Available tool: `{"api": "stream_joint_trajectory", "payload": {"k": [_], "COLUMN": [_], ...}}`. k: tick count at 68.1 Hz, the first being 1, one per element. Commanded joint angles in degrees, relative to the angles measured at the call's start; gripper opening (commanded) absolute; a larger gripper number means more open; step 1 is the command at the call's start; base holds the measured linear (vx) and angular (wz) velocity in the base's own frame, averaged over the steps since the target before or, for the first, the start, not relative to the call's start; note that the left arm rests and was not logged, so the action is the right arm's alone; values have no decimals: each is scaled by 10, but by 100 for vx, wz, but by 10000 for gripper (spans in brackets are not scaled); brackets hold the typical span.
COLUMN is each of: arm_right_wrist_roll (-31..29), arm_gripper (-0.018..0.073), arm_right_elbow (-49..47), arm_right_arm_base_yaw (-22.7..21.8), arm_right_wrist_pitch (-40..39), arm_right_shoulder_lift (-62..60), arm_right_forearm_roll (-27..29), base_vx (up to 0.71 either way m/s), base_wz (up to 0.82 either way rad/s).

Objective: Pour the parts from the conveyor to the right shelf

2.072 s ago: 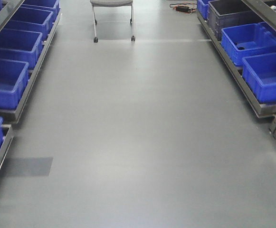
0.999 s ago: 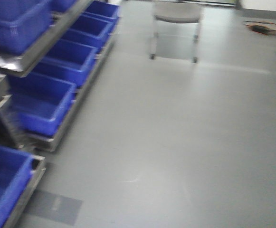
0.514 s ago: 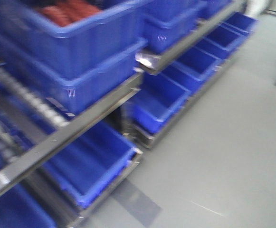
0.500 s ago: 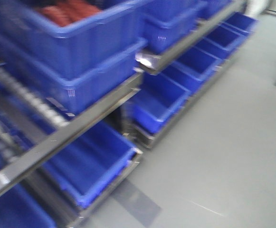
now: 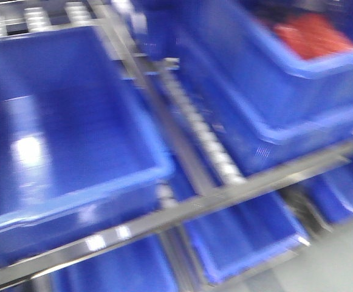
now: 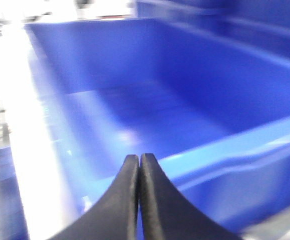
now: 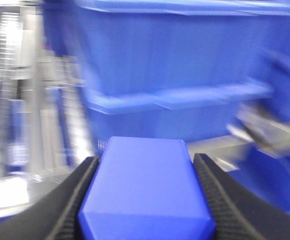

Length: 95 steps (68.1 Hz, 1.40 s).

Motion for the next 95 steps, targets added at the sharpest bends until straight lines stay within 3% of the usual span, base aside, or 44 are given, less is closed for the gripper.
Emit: {"api": "stream_joint_trajectory", "payload": {"k": [1, 42, 95], "arm_right_wrist_roll": [-2, -2, -2], "arm_gripper": [-6, -6, -6], "arm_right_elbow": [-16, -16, -16], "arm_right_arm_base_yaw": [-1, -1, -1], "arm_right_wrist_pitch": [-46, -46, -47], "arm_right_shoulder_lift": [7, 7, 7], "arm_right_forearm_roll": [3, 3, 3], "base_vx": [12, 14, 11], "base_wz": [86, 55, 3]}}
